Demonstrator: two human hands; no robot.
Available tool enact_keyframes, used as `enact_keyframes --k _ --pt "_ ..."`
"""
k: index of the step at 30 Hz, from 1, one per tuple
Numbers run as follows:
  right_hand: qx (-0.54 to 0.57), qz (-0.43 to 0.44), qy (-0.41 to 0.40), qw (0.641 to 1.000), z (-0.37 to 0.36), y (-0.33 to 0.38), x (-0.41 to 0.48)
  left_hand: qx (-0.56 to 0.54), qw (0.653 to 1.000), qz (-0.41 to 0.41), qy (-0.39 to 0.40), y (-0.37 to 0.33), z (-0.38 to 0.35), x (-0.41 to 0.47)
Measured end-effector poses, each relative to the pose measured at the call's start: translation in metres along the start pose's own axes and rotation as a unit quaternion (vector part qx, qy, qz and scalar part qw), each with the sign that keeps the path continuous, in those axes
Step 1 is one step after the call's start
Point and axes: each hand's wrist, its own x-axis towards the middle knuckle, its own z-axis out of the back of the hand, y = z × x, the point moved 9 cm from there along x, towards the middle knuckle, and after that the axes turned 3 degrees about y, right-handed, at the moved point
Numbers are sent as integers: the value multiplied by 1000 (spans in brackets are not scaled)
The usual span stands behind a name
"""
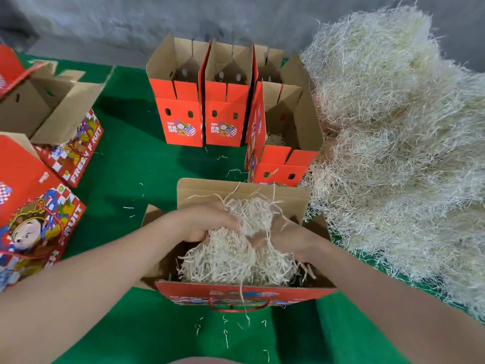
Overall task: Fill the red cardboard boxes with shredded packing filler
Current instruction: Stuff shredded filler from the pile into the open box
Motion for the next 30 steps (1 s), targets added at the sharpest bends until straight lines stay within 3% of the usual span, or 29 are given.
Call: enact_keyframes --k 3,6,11,15,20,22,24,26,27,30 --pt "21 -28 -48 998 26 -9 -7 -121 992 -11 44 9 15 -17" --pt "53 -84 -50 994 36 -21 -14 -80 996 10 40 27 21 -21" --pt "2 -37 116 993 -14 7 -27 -40 999 10 -20 30 7 -15" --pt "-47 -19 19 999 -7 3 -8 -68 995 -3 -78 24 18 -16" --pt "-52 -52 13 997 23 -18 -17 -85 985 -21 -146 35 56 -29" --pt "-81 -57 27 995 22 -18 -17 -112 988 -13 -105 39 52 -30" --pt "-97 -59 56 992 10 -12 -17 -155 988 -13 -16 33 32 -30" --pt "-106 -48 92 989 -7 -4 -15 -137 990 -9 36 27 11 -28" --pt "-114 -49 108 986 -12 -4 -15 -105 994 -6 27 27 6 -22" --pt "-125 -76 118 982 -5 -13 -14 16 995 -8 -98 32 23 -9"
